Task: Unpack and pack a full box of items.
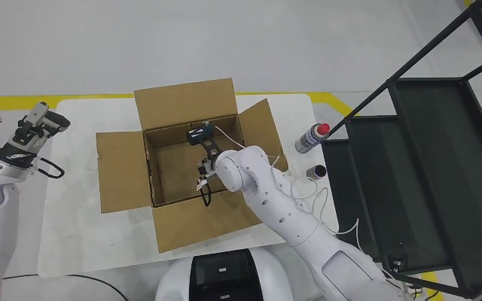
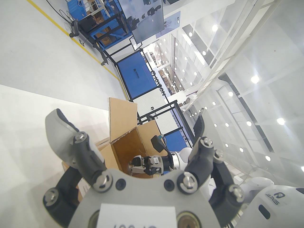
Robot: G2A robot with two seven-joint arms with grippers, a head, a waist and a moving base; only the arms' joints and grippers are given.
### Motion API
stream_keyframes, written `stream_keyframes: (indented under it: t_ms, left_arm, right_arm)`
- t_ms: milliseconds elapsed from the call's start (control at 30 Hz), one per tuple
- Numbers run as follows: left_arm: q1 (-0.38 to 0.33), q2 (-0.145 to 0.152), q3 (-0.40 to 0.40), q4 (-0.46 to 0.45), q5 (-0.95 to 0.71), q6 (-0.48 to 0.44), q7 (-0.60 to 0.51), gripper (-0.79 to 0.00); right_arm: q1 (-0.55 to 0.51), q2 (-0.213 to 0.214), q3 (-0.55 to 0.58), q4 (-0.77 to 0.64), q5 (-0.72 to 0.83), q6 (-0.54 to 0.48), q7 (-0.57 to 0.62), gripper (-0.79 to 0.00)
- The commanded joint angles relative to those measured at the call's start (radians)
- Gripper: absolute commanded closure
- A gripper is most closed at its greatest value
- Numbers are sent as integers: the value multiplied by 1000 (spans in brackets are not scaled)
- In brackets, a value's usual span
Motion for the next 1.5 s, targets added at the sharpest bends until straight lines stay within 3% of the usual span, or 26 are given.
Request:
stream_keyframes:
  t_ms: [0, 700, 867, 1200, 1467]
  left_arm:
    - [0, 0, 0, 0, 0, 0, 0, -785]
    - [0, 0, 0, 0, 0, 0, 0, -785]
    - [0, 0, 0, 0, 0, 0, 0, -785]
    - [0, 0, 0, 0, 0, 0, 0, -785]
    - [0, 0, 0, 0, 0, 0, 0, -785]
  right_arm:
    - [0, 0, 0, 0, 0, 0, 0, 0]
    - [0, 0, 0, 0, 0, 0, 0, 0]
    - [-1, 4, 20, -20, 40, -45, 18, 0]
    - [-74, 44, 197, -355, 101, -63, 257, 0]
    - [-172, 77, 305, -507, 81, -101, 373, 0]
